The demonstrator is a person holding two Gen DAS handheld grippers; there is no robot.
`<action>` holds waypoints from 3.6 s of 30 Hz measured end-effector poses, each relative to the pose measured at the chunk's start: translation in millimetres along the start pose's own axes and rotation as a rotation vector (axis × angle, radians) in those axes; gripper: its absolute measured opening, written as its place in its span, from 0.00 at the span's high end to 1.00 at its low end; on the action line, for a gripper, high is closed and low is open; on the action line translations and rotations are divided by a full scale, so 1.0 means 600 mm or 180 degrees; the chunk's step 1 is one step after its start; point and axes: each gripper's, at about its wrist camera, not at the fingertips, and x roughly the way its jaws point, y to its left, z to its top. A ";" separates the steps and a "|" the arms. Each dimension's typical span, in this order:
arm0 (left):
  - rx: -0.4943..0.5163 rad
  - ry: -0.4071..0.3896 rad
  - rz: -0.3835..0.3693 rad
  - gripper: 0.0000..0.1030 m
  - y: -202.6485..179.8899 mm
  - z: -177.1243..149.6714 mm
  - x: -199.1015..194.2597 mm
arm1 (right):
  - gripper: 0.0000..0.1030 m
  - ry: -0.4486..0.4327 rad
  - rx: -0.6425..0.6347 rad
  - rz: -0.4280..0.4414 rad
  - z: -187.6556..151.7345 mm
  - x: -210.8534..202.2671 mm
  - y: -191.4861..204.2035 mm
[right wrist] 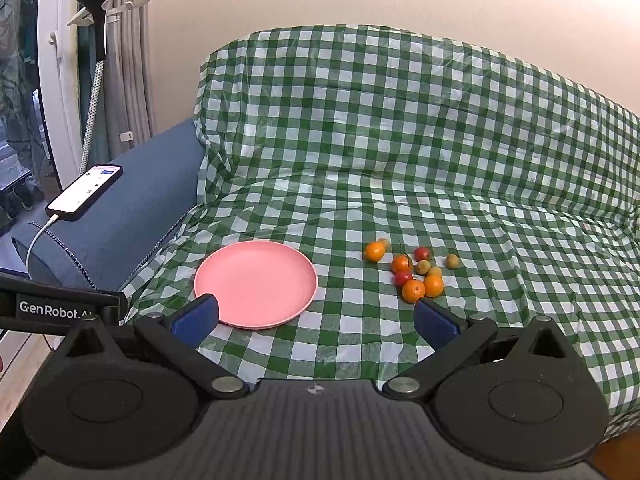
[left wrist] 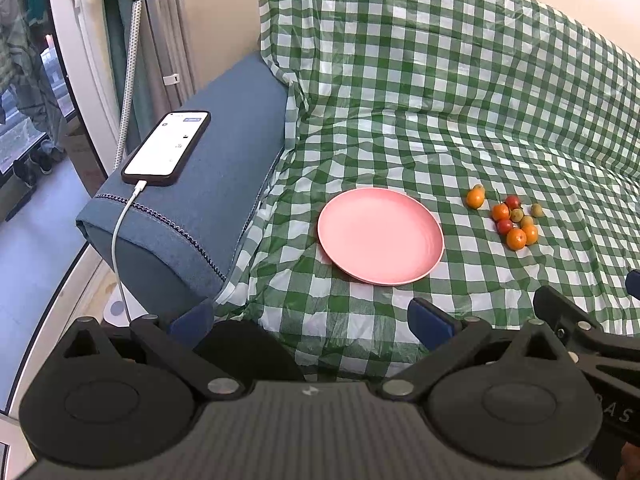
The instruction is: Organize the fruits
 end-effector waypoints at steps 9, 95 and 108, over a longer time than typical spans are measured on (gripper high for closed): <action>0.0008 0.0013 0.0009 0.00 0.000 -0.001 -0.001 | 0.01 -0.0075 -0.0060 -0.0072 0.000 0.001 0.001; 0.0748 0.1271 -0.0463 0.00 -0.453 0.274 0.696 | 0.01 0.0873 0.1072 -0.1090 -0.045 0.593 -0.403; 0.0440 0.1399 -0.0471 0.17 -0.413 0.310 0.727 | 0.01 0.0946 0.1080 -0.1081 -0.046 0.594 -0.403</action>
